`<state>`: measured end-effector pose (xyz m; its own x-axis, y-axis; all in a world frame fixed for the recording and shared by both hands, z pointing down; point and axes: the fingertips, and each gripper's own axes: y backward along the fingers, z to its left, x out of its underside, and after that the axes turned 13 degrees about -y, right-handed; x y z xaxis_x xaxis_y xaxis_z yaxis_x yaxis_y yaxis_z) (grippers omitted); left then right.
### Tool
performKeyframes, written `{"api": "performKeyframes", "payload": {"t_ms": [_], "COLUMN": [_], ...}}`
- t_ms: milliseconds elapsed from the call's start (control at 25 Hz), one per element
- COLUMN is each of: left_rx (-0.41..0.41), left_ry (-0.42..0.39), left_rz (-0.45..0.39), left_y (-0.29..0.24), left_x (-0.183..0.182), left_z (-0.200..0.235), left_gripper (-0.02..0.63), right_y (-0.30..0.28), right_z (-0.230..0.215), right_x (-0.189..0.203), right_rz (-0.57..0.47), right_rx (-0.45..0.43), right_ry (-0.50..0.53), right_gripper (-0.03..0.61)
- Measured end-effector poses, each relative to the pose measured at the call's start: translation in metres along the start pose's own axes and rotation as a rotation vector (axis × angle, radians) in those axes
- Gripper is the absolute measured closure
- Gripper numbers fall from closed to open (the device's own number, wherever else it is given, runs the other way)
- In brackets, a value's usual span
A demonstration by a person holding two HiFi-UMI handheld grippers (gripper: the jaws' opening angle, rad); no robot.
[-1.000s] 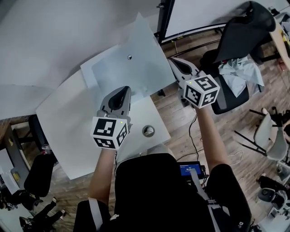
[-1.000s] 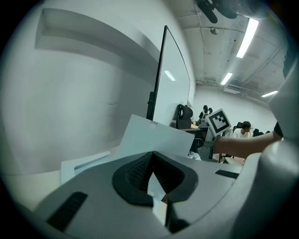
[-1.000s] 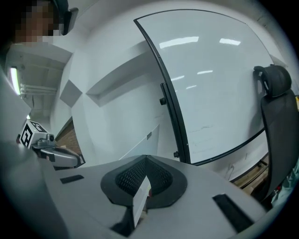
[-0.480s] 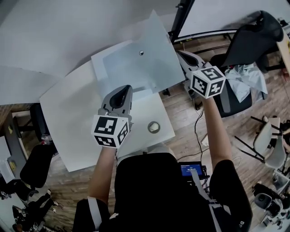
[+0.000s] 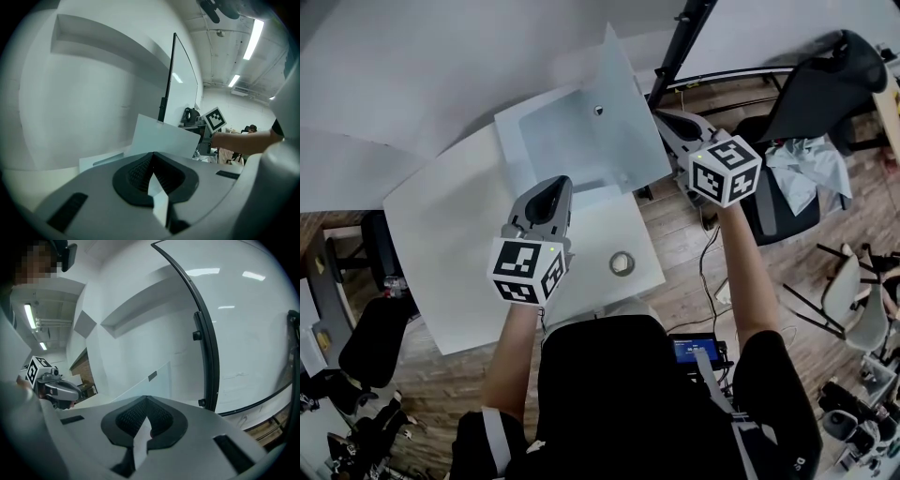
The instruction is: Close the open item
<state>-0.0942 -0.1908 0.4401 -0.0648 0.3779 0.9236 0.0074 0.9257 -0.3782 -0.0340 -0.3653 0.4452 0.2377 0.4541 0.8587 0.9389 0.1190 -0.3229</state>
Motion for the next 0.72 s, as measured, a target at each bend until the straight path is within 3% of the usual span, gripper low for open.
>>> {"api": "performKeyframes", "payload": {"t_ms": [280, 720], "left_rx": [-0.018, -0.053], "left_ry": [0.016, 0.044], "left_rz": [-0.005, -0.006], "left_y": [0.006, 0.009], "left_x": [0.001, 0.006], "left_z": [0.010, 0.029], "left_gripper": [0.601, 0.601], "right_y": [-0.014, -0.038], "right_z": [-0.001, 0.016], "right_x": [-0.004, -0.010], "right_rz": [0.025, 0.057], "right_rx": [0.009, -0.068], "right_ry": [0.028, 0.041], "right_gripper": [0.541, 0.541]}}
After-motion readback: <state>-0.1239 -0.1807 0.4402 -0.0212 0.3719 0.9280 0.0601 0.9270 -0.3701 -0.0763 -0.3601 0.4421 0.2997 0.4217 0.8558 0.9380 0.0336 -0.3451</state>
